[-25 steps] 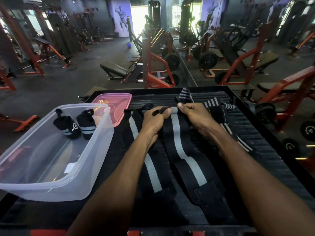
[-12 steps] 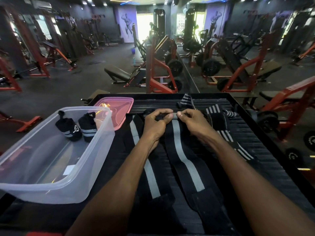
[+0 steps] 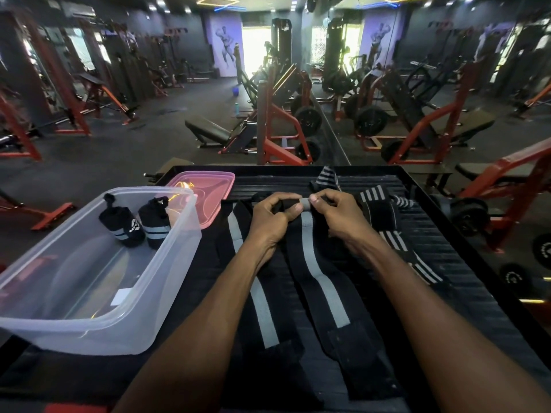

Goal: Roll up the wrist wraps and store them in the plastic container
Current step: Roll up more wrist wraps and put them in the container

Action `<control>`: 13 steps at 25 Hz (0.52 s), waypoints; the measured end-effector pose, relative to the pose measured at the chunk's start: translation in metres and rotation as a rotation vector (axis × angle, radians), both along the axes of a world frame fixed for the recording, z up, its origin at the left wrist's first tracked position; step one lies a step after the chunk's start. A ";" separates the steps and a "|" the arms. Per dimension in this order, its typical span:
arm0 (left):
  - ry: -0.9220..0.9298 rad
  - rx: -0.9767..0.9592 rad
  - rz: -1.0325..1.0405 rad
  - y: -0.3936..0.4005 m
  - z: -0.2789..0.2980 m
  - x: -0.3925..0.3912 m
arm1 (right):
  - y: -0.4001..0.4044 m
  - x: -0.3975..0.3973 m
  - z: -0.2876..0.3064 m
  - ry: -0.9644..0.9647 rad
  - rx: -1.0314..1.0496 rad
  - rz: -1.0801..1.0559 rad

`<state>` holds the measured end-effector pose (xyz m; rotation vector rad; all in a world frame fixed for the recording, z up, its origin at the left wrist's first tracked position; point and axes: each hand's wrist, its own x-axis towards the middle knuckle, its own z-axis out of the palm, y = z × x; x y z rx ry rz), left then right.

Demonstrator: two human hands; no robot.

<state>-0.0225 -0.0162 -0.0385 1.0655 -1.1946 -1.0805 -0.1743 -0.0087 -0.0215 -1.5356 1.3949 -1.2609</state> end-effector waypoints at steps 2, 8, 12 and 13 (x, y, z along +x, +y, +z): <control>0.085 0.098 -0.053 0.001 0.001 -0.003 | 0.000 -0.001 0.001 0.003 -0.101 -0.012; 0.020 0.144 -0.024 0.001 0.002 0.003 | 0.003 0.001 0.005 -0.069 -0.031 0.034; -0.136 0.008 0.023 0.004 0.001 0.005 | 0.002 0.000 0.002 0.055 0.106 0.027; -0.151 -0.014 0.023 0.004 0.001 0.003 | 0.001 -0.001 0.001 0.054 0.039 0.018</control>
